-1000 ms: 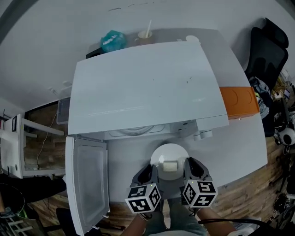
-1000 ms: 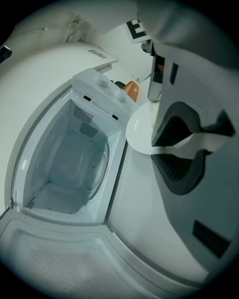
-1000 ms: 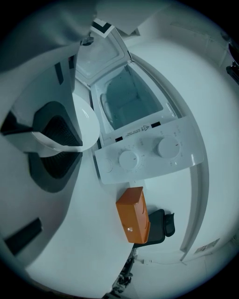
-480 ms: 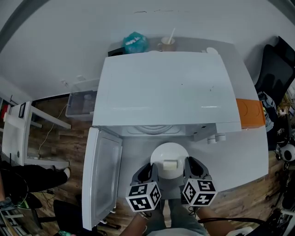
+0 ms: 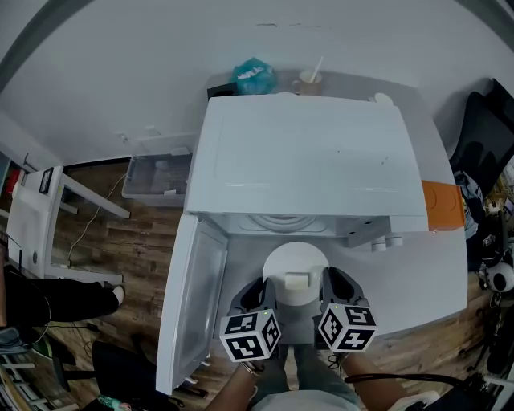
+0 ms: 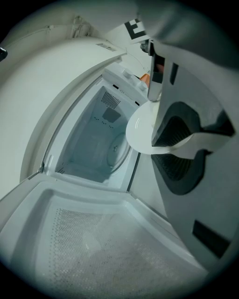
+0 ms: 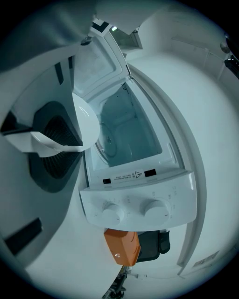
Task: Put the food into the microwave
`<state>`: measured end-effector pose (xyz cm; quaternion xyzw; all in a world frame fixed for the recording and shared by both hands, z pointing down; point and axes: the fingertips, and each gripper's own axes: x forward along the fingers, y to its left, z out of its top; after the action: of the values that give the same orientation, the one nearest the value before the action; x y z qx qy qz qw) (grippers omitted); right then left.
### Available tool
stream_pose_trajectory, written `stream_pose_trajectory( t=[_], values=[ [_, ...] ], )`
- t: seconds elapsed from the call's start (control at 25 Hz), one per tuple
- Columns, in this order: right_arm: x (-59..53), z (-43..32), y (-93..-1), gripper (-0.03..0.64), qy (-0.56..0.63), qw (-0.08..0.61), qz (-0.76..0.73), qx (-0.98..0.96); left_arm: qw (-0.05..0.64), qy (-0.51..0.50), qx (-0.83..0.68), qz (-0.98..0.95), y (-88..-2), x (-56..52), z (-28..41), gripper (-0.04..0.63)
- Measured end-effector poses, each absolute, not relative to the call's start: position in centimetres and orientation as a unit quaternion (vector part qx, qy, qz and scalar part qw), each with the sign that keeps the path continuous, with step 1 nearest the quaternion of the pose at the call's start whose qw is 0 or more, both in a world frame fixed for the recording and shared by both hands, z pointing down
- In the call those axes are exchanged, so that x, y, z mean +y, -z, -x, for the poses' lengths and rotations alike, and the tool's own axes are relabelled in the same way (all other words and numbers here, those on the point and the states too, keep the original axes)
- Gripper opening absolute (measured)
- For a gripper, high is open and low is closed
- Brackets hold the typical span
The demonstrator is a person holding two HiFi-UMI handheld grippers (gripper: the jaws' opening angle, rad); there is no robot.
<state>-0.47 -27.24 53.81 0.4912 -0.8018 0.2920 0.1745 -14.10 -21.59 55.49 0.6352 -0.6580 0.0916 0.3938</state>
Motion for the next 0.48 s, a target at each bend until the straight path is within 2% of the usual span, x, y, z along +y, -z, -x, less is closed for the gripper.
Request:
stream_pose_trajectory(
  t=[0.48],
  values=[
    [-29.1, 2.7, -54.3, 0.049, -0.295, 0.159, -0.493, -0.803, 0.392, -0.081, -0.671, -0.624, -55.9, -23.5, 16.4, 0.048]
  ],
)
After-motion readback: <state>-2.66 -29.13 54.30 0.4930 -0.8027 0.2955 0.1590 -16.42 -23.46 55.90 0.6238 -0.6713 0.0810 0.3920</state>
